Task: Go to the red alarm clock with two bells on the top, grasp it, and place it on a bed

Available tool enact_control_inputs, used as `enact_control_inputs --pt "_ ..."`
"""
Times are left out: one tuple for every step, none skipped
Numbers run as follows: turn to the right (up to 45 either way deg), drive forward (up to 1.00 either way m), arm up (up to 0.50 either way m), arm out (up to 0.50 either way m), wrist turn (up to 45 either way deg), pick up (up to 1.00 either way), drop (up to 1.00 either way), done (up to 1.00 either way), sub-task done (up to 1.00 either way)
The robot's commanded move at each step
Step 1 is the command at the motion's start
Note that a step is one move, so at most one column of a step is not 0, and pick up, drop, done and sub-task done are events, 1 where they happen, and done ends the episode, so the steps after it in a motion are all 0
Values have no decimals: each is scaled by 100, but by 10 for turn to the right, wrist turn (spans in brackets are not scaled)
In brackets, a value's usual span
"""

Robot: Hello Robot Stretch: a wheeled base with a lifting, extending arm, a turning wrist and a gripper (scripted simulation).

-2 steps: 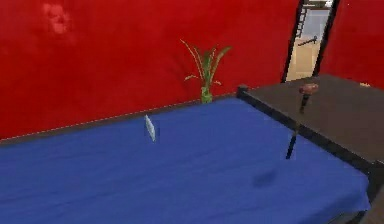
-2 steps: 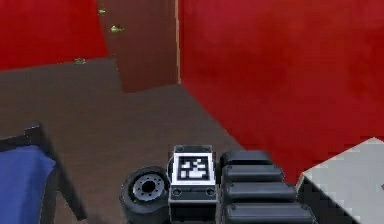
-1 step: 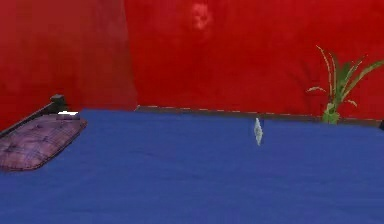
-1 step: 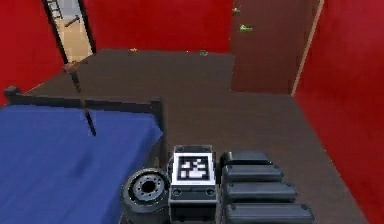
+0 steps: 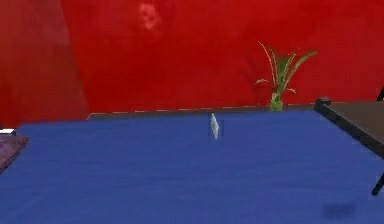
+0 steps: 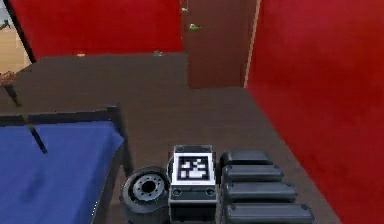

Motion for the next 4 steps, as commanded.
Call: enact_control_inputs --pt "-450 0 0 0 0 0 0 0 0" --pt "-120 0 0 0 0 0 0 0 0" --pt "-30 0 0 0 0 0 0 0 0" --pt "0 5 0 0 0 0 0 0 0"
